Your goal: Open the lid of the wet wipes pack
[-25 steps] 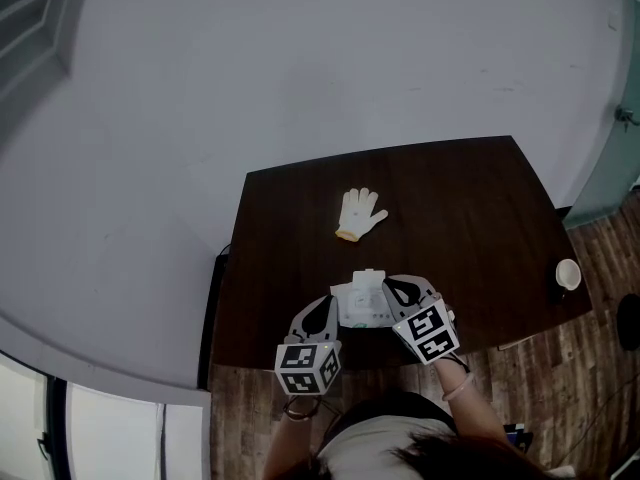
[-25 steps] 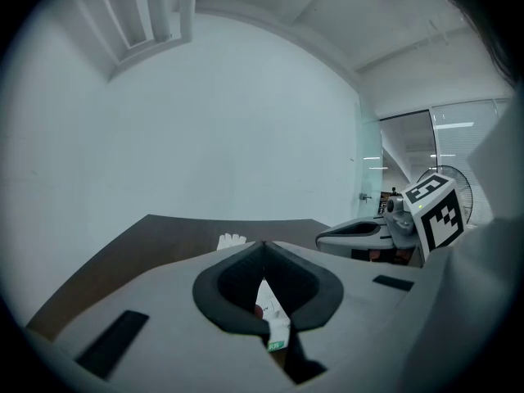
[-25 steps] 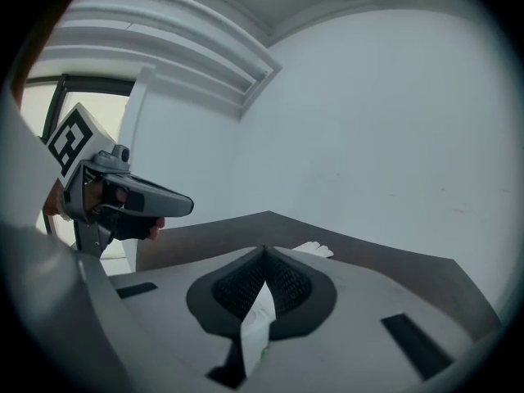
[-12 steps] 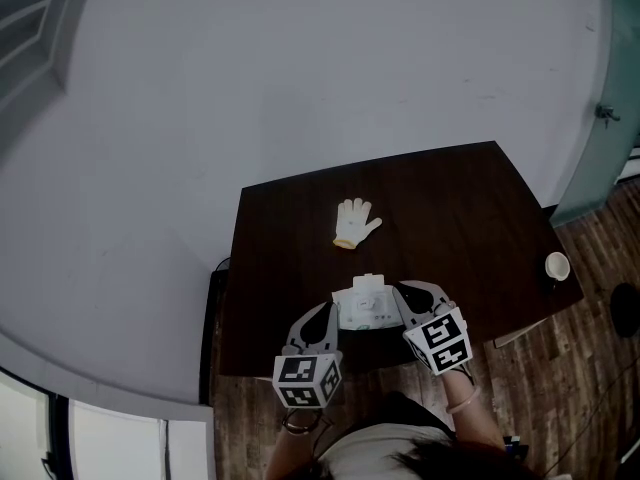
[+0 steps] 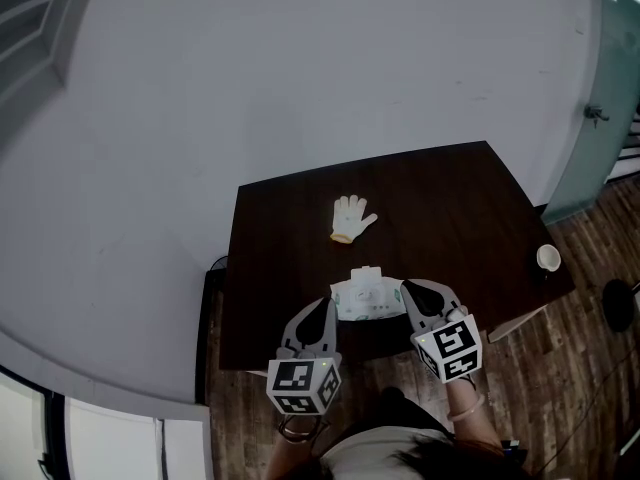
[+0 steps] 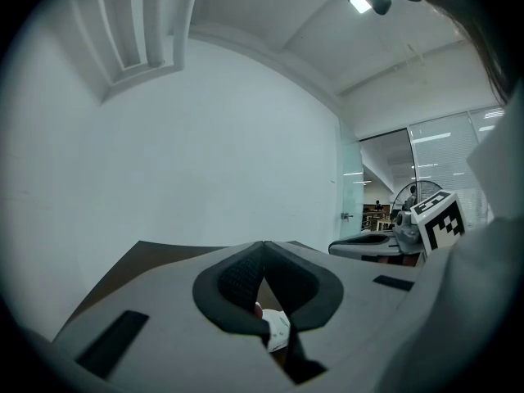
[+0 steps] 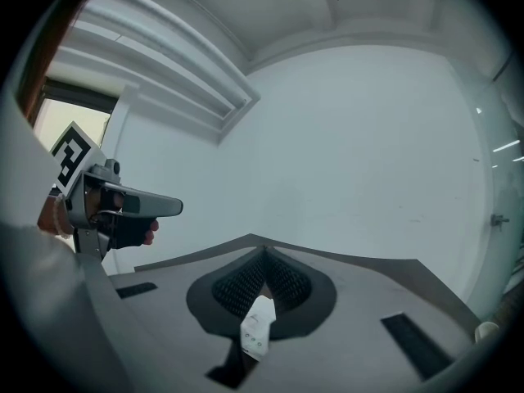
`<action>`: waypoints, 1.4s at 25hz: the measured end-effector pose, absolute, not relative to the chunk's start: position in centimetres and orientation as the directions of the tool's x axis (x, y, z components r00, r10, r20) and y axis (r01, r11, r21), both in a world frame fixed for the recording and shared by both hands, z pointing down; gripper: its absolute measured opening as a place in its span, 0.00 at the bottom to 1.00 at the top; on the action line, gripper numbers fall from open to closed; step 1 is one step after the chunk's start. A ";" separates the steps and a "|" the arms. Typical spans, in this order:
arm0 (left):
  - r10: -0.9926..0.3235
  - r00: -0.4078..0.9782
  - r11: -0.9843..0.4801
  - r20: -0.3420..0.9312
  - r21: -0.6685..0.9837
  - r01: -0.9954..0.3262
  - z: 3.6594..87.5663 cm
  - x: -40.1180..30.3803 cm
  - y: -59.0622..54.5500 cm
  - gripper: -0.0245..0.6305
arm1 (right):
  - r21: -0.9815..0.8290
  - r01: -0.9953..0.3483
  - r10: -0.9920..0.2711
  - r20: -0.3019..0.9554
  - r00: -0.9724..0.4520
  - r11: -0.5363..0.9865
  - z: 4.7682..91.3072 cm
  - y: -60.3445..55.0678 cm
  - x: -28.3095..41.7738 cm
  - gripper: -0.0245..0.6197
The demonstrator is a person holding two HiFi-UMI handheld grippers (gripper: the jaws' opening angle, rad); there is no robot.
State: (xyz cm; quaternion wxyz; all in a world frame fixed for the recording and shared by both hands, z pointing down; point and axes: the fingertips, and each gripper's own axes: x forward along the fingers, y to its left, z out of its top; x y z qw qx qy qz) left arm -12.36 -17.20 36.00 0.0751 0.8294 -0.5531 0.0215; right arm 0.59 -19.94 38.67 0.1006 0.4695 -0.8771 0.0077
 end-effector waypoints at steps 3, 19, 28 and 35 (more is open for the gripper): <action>-0.911 0.399 -0.390 0.109 0.094 -0.916 35.4 -12.4 -16.3 0.07 | 0.070 -0.840 -0.837 0.161 -0.523 0.538 37.8 -18.7 0.9 0.05; -0.891 0.442 -0.431 0.106 0.115 -0.895 35.4 -14.6 -12.6 0.07 | 0.090 -0.878 -0.880 0.126 -0.458 0.469 36.3 -14.2 0.3 0.05; -0.882 0.460 -0.448 0.103 0.122 -0.886 35.4 -14.3 -12.6 0.07 | 0.084 -0.889 -0.888 0.142 -0.436 0.450 36.4 -14.4 0.5 0.05; -0.872 0.476 -0.460 0.112 0.141 -0.877 35.7 -13.6 -13.3 0.07 | 0.066 -0.892 -0.887 0.160 -0.432 0.447 36.5 -14.7 1.0 0.05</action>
